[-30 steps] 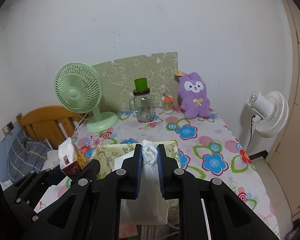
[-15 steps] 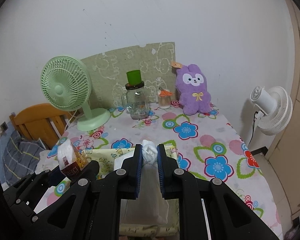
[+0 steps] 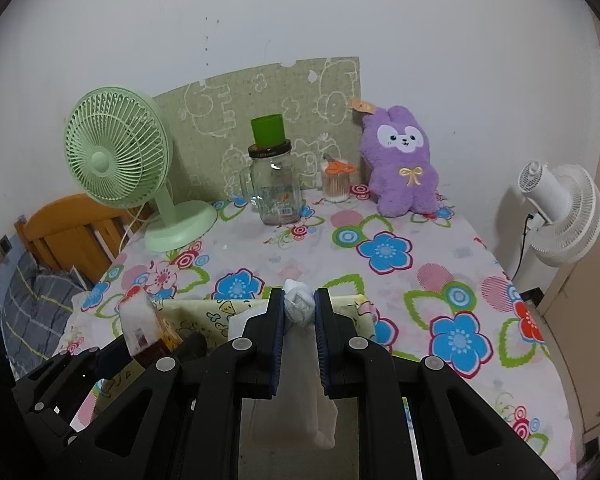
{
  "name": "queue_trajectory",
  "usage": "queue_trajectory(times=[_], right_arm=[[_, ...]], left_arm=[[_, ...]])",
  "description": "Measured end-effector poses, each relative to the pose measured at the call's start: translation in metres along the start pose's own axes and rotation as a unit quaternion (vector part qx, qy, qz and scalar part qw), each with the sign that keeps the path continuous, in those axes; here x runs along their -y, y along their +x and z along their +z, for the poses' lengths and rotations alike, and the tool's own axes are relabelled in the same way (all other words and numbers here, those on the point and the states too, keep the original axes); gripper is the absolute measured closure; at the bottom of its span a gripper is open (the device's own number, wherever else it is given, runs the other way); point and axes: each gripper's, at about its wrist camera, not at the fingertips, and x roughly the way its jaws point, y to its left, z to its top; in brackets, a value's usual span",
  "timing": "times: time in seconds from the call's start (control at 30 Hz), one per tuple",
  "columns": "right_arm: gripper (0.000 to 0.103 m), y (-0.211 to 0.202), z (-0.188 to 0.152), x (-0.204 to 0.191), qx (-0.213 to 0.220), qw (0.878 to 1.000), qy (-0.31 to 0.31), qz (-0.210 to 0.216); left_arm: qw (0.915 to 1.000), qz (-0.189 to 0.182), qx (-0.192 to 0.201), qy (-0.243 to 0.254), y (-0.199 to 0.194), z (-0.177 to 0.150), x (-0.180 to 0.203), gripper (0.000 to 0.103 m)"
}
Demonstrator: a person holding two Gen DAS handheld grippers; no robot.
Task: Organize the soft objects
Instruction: 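Lower both items into the storage box and open both tools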
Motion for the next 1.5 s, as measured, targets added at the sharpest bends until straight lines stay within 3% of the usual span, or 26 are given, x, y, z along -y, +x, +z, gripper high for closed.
queue_trajectory(times=[0.07, 0.33, 0.4, 0.47, 0.53, 0.77, 1.27, 1.5], right_arm=[[0.085, 0.003, -0.001, -0.001, 0.002, 1.000, 0.002, -0.004], [0.082, 0.015, -0.004, 0.001, -0.014, 1.000, 0.013, 0.008], [0.076, 0.018, -0.003, 0.001, -0.022, 1.000, 0.012, 0.011], [0.052, 0.018, -0.004, 0.001, -0.022, 1.000, 0.013, 0.013], [0.040, 0.015, -0.004, 0.001, -0.015, 1.000, 0.015, 0.009], [0.026, 0.005, -0.003, 0.001, -0.011, 1.000, 0.010, 0.005], [0.007, -0.047, 0.000, 0.000, 0.037, 0.999, 0.005, -0.007], [0.006, -0.074, -0.001, 0.000, 0.057, 0.998, 0.007, -0.003]], left_arm=[[1.0000, 0.004, 0.000, 0.001, 0.003, -0.001, 0.000, 0.038], [0.9999, 0.008, -0.004, 0.008, 0.007, -0.002, 0.000, 0.030], [0.9999, 0.006, -0.006, 0.008, 0.007, -0.002, 0.001, 0.028], [0.9999, 0.003, -0.005, 0.008, 0.006, -0.002, 0.000, 0.025], [1.0000, 0.003, -0.002, 0.008, 0.004, -0.002, 0.000, 0.021], [0.9999, 0.005, 0.005, 0.012, -0.005, -0.003, 0.002, 0.015], [0.9985, 0.006, 0.052, 0.015, -0.051, -0.003, 0.008, 0.009], [0.9971, 0.007, 0.074, 0.015, -0.076, -0.009, 0.010, 0.009]])
